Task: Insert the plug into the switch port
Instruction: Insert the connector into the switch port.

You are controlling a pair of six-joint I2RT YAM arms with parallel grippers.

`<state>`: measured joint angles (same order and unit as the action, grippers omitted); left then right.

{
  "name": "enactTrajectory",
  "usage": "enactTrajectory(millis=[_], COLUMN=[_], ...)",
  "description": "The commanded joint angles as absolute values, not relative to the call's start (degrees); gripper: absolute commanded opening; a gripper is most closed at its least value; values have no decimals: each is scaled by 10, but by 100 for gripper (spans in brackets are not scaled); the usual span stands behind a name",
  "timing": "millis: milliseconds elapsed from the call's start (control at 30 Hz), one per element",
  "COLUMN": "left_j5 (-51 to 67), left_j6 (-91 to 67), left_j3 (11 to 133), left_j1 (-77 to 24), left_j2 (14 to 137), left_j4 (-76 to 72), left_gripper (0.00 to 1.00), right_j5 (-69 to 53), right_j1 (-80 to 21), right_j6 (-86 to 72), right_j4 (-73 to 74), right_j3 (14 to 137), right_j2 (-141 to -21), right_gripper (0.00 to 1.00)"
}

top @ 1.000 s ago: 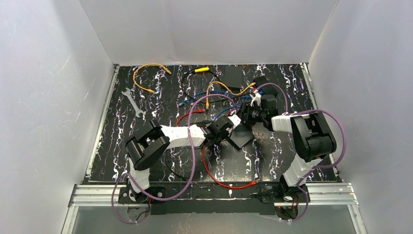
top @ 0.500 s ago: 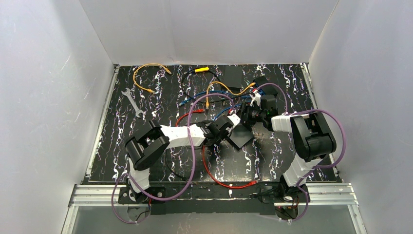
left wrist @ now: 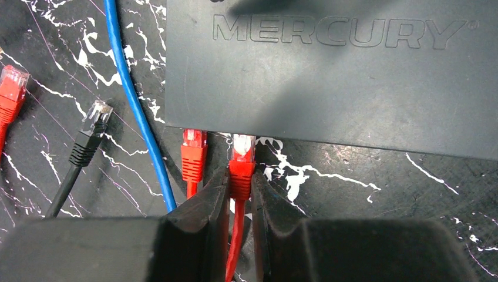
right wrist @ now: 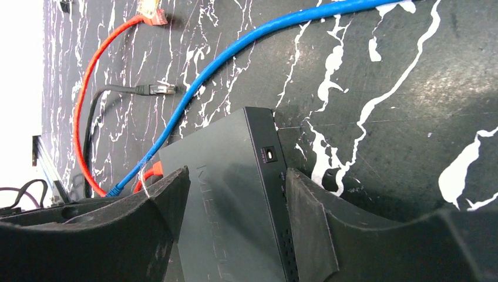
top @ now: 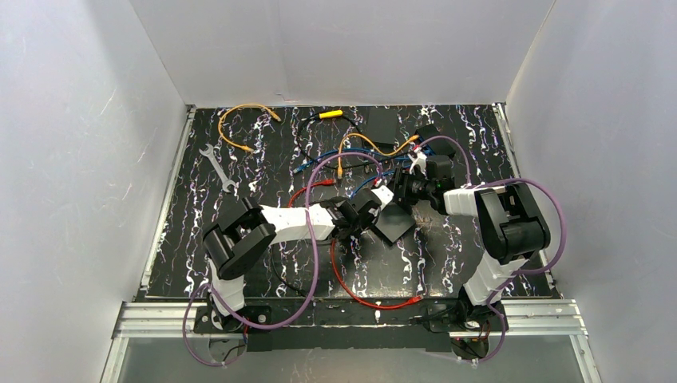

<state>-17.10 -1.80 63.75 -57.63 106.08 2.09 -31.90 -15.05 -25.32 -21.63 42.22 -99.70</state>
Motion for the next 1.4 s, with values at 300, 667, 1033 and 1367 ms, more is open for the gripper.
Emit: enactTrajectory(millis=[300,667,1033,1367], left_j5=[-179,-209,-173,-139], left_j6=[-3,-3,24,70], left_j3=[630,631,640,624], left_j1=[-575,-567,-548,-548], left_j2=[1037,1033,1034,1024], left_j4=[-61,-116,-168,-228], left_gripper=[0,0,0,0], right_j5=[-355,-406,-438,-478], right_j1=[-176,-197,-217,-242], right_j6=[-251,-251,-238,-231], right_j4=[-152,-153,-134,-131], right_j3=[415,428,447,461], right_j2=[-1051,-1069,-1086,-1103], right_gripper=[68,66,65,64])
